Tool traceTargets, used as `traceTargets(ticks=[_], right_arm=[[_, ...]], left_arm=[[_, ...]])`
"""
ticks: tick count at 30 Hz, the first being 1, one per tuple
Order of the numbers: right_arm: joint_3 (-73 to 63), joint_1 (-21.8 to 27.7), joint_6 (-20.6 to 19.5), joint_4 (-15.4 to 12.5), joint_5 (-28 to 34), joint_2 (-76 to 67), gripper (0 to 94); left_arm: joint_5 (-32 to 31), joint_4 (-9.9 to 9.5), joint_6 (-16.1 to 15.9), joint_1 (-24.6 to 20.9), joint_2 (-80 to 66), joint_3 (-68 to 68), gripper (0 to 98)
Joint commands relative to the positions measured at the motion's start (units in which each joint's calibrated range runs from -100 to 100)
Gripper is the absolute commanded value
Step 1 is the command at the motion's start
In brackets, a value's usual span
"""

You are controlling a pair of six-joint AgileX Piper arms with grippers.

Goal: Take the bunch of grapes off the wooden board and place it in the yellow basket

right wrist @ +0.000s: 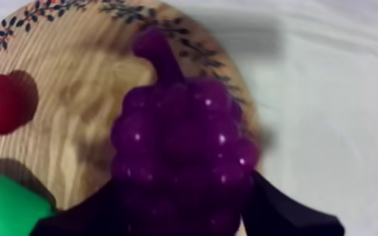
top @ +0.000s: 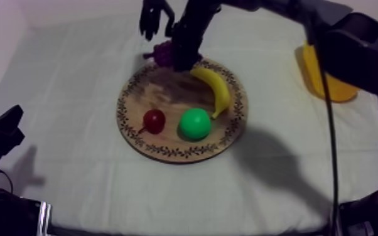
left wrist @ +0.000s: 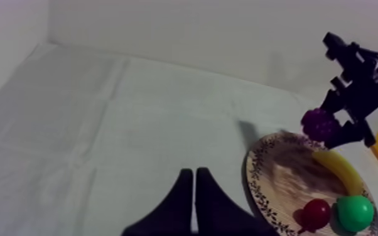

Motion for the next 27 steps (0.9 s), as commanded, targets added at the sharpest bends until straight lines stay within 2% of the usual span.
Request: traceTargets(ticks=[1,15,27], right_arm=[[2.4,0.8,-1.0,0.3,-0.8,-4.5,30.4],[17.4,6.9,-5.6,3.6,-7.2,-23.6,30.7],[28.0,14.9,-12.6,5.7,-13.0,-35.6,30.2]], left_arm=[[0.0,0.02,0.0,0.0,0.0,0.0,0.1],[0.0,0.02,0.0,0.0,0.0,0.0,0.1],[0.0,0.02,0.0,0.0,0.0,0.0,0.1]])
